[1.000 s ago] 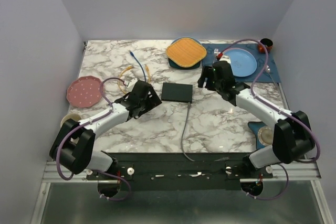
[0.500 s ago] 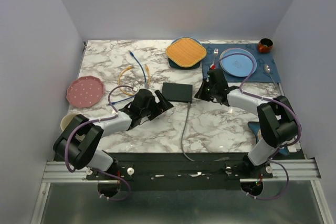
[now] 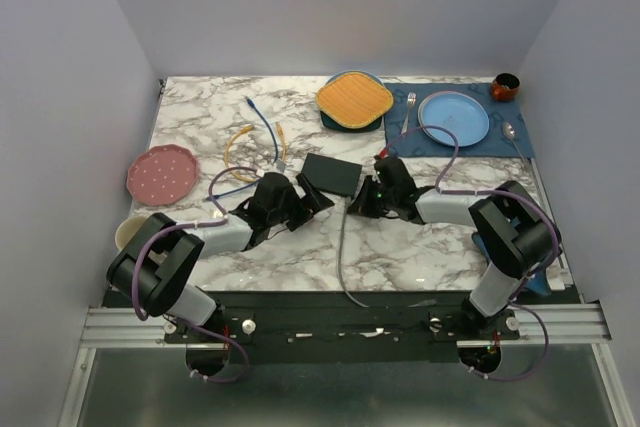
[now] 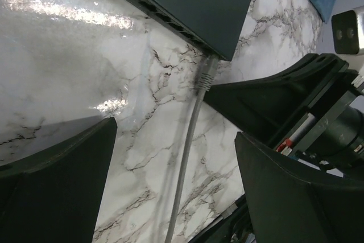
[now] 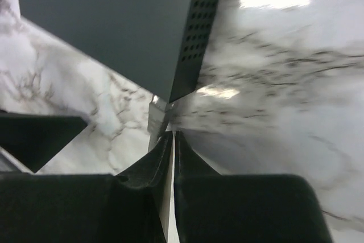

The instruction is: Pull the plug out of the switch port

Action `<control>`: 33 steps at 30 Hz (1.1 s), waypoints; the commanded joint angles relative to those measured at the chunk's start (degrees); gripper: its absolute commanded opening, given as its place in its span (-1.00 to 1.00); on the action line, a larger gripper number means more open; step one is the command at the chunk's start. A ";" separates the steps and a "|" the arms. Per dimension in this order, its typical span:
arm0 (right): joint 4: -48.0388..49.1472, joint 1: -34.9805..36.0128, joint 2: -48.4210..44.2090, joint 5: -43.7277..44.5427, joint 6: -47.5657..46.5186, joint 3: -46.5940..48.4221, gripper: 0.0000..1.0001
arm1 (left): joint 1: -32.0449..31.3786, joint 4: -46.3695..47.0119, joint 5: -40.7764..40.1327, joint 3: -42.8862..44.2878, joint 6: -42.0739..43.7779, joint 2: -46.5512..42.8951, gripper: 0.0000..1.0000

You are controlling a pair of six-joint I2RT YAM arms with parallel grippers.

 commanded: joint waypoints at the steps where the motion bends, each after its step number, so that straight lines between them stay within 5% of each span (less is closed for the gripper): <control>1: 2.99 3.30 3.27 -3.14 3.95 0.84 -0.71 | -0.19 1.68 -0.18 -1.63 -0.93 -1.34 0.90; 6: 2.30 4.09 2.58 -1.92 4.57 1.19 -0.67 | -0.19 -0.87 -2.38 -1.54 0.21 -3.71 0.90; 13: -11.23 4.09 -5.07 9.24 -2.19 1.81 -0.33 | -0.10 -5.97 -5.54 0.56 2.14 -4.69 0.90; 19: -11.78 3.74 -10.08 15.14 -4.75 3.03 -0.35 | -0.10 -4.57 -3.01 1.70 2.15 -0.39 0.85; 25: -1.25 -0.64 -4.92 3.21 -1.68 6.73 -0.61 | -0.10 1.67 2.62 3.38 1.18 5.33 0.79; 33: 13.87 -5.75 4.06 -13.59 5.96 8.05 -0.70 | -0.10 9.76 6.67 4.61 0.56 9.99 0.74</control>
